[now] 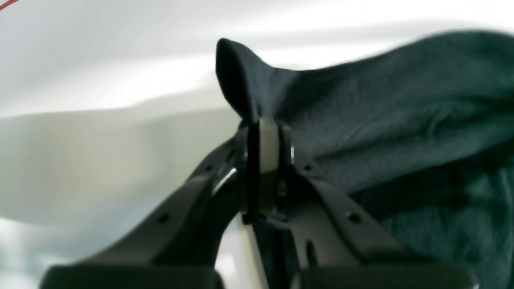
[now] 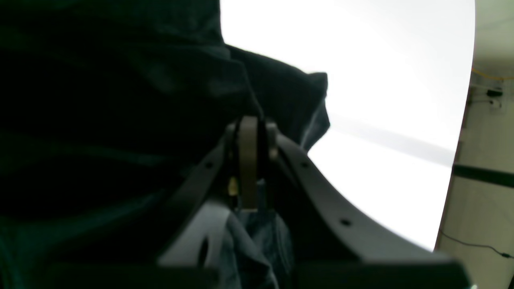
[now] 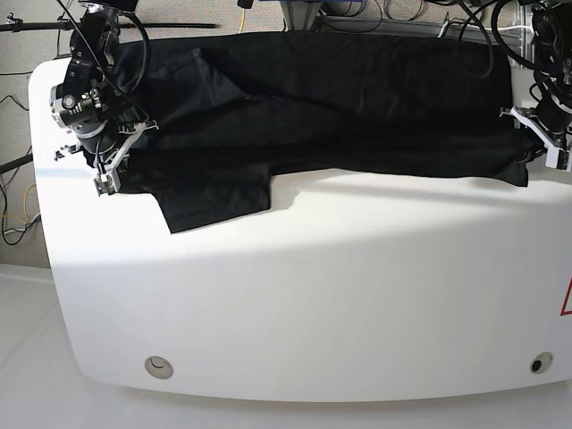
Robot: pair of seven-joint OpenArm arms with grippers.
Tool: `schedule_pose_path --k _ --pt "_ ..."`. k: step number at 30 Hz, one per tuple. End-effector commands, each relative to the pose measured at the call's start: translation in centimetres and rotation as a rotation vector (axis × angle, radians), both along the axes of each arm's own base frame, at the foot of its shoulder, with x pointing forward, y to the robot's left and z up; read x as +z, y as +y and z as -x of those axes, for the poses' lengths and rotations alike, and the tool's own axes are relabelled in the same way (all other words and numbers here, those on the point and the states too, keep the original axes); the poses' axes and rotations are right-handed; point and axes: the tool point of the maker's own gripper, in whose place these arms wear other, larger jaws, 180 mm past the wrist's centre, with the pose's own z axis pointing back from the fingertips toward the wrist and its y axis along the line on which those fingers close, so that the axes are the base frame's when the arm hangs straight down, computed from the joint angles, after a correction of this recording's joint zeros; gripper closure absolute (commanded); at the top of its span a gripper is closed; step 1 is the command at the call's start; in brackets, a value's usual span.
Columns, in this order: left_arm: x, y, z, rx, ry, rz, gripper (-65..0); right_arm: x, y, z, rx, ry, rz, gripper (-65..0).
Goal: Fold the T-shirt properly
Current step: 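Lift the hem and carry it over toward the collar with both grippers, then lower the folded hem onto the collar and open the right gripper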
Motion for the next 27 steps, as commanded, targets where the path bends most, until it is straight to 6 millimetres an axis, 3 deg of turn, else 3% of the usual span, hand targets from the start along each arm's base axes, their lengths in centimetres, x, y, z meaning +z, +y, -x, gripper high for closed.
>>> schedule_pose_path --k 1,21,22,24,27 --pt "0.7 1.1 -0.2 0.020 -0.017 -0.016 0.0 1.3 -0.2 -0.7 0.007 -0.045 0.018 -0.2" --pt "-1.0 1.7 0.7 0.039 0.056 -0.011 -1.0 0.2 -0.2 0.1 0.002 -0.007 0.008 -1.3" --pt "-1.0 1.7 0.7 0.039 0.058 -0.012 -3.2 0.1 -0.3 0.1 0.000 -0.005 0.010 -2.3" --pt "-1.1 1.8 0.7 0.041 0.068 -0.020 -15.5 -0.1 -0.3 0.2 -0.004 0.001 0.009 -6.2" --pt "-1.0 1.8 0.7 0.044 0.068 -0.023 -27.4 -0.2 -0.3 0.3 -0.005 0.005 0.005 -12.0"
